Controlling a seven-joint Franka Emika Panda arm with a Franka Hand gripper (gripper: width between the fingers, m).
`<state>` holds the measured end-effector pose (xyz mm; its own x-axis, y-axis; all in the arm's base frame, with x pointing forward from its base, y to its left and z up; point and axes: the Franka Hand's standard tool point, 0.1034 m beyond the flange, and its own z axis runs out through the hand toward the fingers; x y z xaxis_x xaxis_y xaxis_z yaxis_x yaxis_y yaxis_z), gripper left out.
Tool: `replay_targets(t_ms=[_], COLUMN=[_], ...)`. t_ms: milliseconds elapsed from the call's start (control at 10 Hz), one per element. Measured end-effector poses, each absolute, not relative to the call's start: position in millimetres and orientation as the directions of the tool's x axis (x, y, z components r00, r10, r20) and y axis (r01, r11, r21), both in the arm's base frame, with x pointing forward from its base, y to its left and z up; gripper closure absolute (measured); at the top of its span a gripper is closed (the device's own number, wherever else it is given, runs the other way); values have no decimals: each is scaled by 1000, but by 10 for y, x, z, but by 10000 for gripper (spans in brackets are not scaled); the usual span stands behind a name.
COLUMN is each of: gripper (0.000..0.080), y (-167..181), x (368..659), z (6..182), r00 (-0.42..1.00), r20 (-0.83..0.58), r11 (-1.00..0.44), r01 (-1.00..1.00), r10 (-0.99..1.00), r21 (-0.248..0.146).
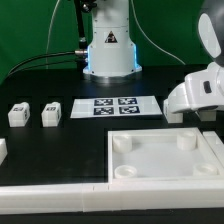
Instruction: Assemble one leg
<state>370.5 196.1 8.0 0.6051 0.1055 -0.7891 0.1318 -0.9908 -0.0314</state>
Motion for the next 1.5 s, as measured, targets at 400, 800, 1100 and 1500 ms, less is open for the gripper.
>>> replay_targets(t_ms=[400,800,1100,1500], gripper=[276,509,509,509], y=[1958,1960,1964,1949], x=[3729,3730,3734,3747], z=[62,61,74,330], r00=[615,616,616,602], r20=[-781,-781,-780,-791], r11=[-991,-991,-991,-989], r01=[127,127,129,144], r10=[104,104,105,107], r21=[-32,-32,-32,-24])
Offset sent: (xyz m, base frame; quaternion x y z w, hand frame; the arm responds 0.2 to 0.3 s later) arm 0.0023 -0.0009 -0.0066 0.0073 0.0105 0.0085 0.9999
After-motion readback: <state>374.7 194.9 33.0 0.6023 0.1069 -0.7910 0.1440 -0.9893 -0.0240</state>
